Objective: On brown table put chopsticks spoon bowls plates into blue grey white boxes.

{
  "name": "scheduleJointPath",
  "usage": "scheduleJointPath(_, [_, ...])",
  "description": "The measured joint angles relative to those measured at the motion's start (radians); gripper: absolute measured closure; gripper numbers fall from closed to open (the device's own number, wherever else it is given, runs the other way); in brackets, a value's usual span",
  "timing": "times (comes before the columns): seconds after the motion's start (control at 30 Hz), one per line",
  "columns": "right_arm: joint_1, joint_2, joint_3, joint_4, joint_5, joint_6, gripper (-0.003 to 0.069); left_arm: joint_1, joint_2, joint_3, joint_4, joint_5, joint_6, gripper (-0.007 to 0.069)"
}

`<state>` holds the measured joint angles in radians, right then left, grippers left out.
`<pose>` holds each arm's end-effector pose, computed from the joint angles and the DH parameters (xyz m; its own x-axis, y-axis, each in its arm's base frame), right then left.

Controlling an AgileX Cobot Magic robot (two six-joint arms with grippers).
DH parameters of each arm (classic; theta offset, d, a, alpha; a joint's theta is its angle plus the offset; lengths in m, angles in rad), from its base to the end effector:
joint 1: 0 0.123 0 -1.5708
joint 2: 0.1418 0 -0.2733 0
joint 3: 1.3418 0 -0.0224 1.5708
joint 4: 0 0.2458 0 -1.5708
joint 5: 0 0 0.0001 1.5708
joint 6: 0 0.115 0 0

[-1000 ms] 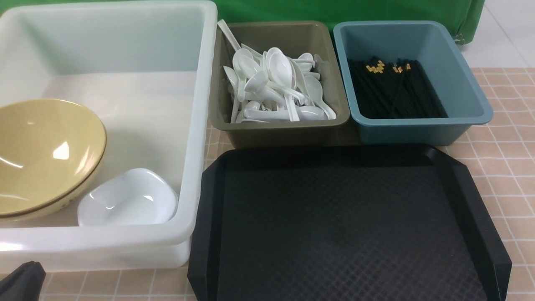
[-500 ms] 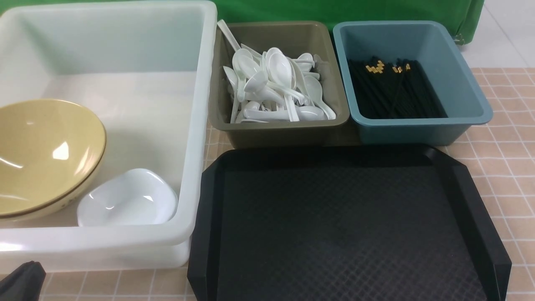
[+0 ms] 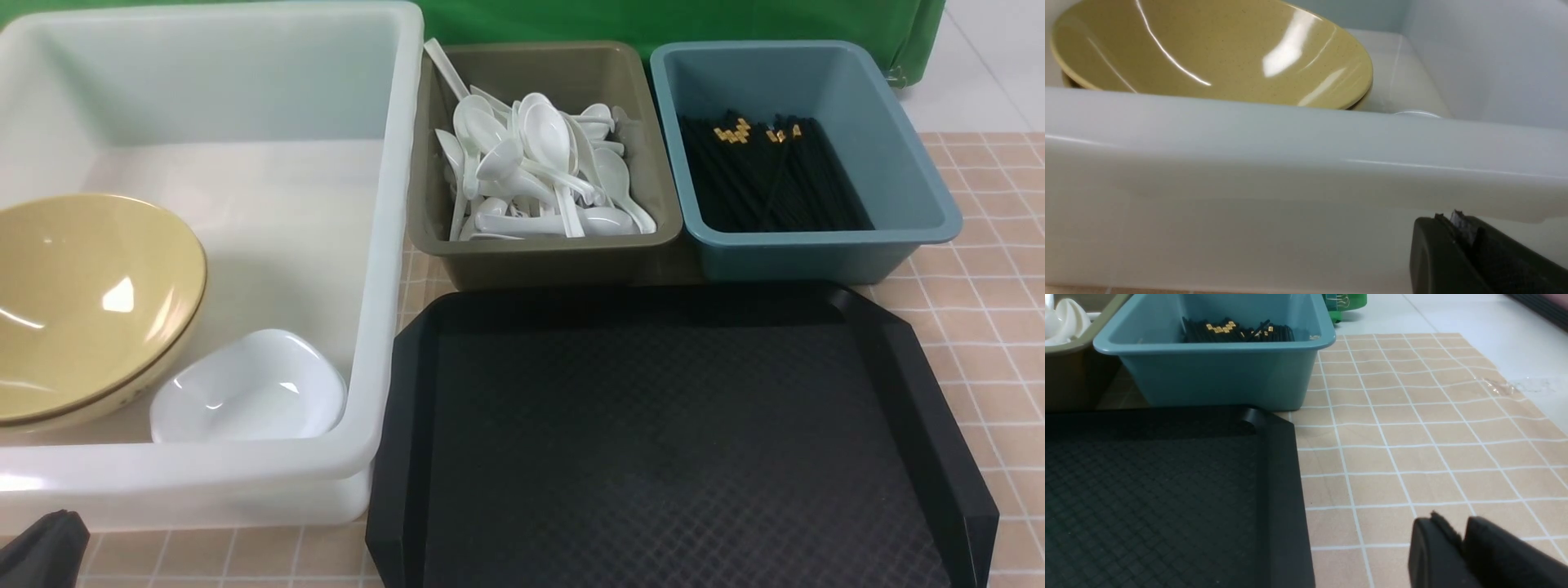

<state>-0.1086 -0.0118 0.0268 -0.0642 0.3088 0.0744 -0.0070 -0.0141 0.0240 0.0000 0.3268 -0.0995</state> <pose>0.0836 -0.0114 0.1715 -0.2307 0.0385 -0.9723 0.1303 0.9914 0.0083 0.0837 -0.0006 0.1706 -0.2464 -0.0976 -0.9642 -0.0176 0.9952 -0.0963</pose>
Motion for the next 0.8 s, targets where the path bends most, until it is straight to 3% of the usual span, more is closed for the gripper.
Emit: scheduleJointPath(0.8, [0.000,0.000,0.000,0.000,0.000,0.000,0.0480,0.000,0.000,0.000,0.000,0.000,0.000,0.0620])
